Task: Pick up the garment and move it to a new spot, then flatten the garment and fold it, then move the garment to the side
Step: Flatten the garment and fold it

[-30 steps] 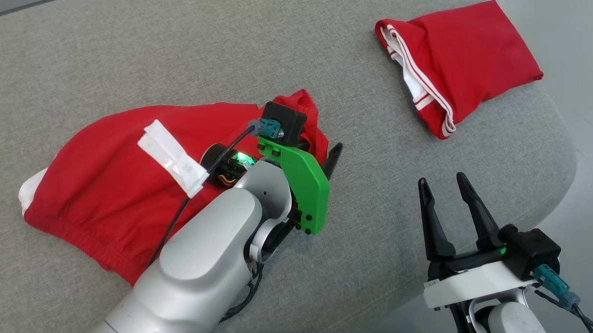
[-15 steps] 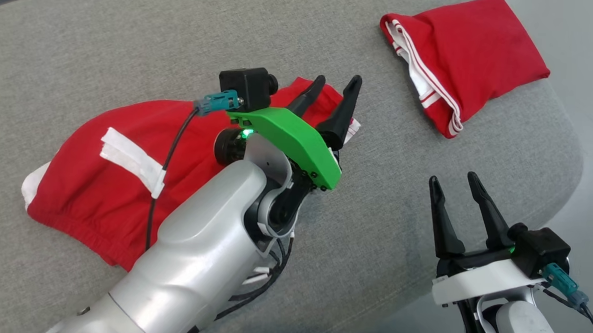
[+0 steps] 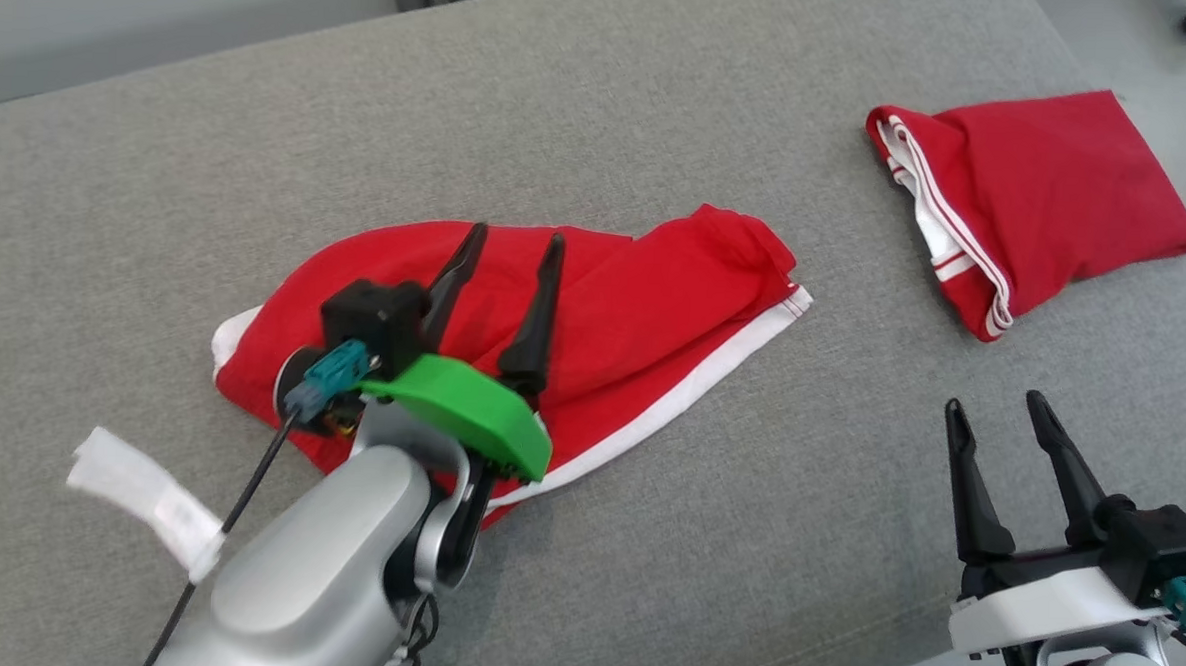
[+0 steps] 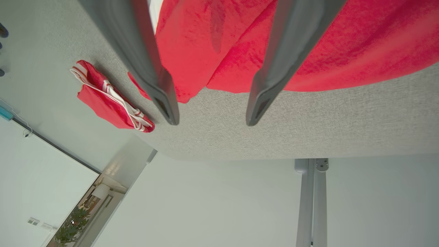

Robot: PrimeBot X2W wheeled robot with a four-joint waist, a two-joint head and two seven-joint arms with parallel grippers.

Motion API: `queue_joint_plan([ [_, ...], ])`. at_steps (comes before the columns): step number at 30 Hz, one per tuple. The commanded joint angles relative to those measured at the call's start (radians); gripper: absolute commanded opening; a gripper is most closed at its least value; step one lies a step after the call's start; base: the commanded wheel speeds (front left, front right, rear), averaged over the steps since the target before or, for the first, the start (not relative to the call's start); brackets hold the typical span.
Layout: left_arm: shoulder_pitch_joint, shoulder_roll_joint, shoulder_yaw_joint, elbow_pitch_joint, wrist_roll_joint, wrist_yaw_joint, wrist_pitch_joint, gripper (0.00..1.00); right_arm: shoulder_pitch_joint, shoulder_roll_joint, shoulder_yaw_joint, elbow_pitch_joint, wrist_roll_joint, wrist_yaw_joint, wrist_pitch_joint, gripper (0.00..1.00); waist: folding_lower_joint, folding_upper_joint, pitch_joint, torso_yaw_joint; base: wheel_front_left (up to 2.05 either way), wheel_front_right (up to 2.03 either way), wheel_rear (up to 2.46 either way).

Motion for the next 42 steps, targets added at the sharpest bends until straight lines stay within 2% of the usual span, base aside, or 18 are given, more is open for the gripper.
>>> queue_joint_plan([
  [1, 0.128, 0.040, 0.060, -0.075, 0.071, 0.033, -0.005, 1.00, 0.028, -0.020, -0.021, -0.008, -0.008, -0.001, 0.000, 1.00, 0.0000, 0.0000, -0.110, 0.113, 0.00, 0.00, 0.00],
  [5, 0.342, 0.076, 0.181, -0.165, 0.179, 0.050, -0.004, 1.00, 0.052, -0.042, -0.052, -0.009, -0.017, -0.001, 0.000, 1.00, 0.0000, 0.0000, -0.157, 0.167, 0.00, 0.00, 0.00],
  [7, 0.439, 0.065, 0.244, -0.193, 0.224, 0.035, -0.005, 1.00, 0.068, -0.049, -0.068, -0.005, -0.018, -0.001, 0.000, 1.00, 0.0000, 0.0000, -0.181, 0.196, 0.00, 0.00, 0.00],
  [16, 0.755, -0.021, 0.530, -0.241, 0.452, -0.095, -0.005, 1.00, 0.125, -0.063, -0.080, 0.030, -0.025, -0.001, 0.000, 1.00, 0.0000, 0.0000, -0.268, 0.288, 0.00, 0.00, 0.00],
  [19, 0.809, -0.046, 0.607, -0.232, 0.527, -0.145, -0.005, 1.00, 0.131, -0.062, -0.068, 0.042, -0.023, -0.001, 0.000, 1.00, 0.0000, 0.0000, -0.275, 0.307, 0.00, 0.00, 0.00],
  [26, 0.859, -0.122, 0.782, -0.197, 0.620, -0.255, -0.004, 1.00, 0.122, -0.048, -0.035, 0.064, -0.020, -0.001, 0.000, 1.00, 0.0000, 0.0000, -0.278, 0.344, 0.00, 0.00, 0.00],
  [32, 0.835, -0.164, 0.856, -0.174, 0.669, -0.331, -0.004, 1.00, 0.122, -0.037, -0.021, 0.071, -0.020, -0.001, 0.000, 1.00, 0.0000, 0.0000, -0.272, 0.354, 0.00, 0.00, 0.00],
  [39, 0.817, -0.183, 0.878, -0.166, 0.700, -0.364, -0.004, 1.00, 0.108, -0.040, -0.005, 0.073, -0.012, -0.001, 0.000, 1.00, 0.0000, 0.0000, -0.264, 0.329, 0.00, 0.00, 0.00],
  [42, 0.809, -0.186, 0.835, -0.154, 0.677, -0.375, -0.003, 1.00, 0.078, -0.073, -0.005, 0.064, -0.001, -0.001, 0.000, 1.00, 0.0000, 0.0000, -0.248, 0.311, 0.00, 0.00, 0.00],
])
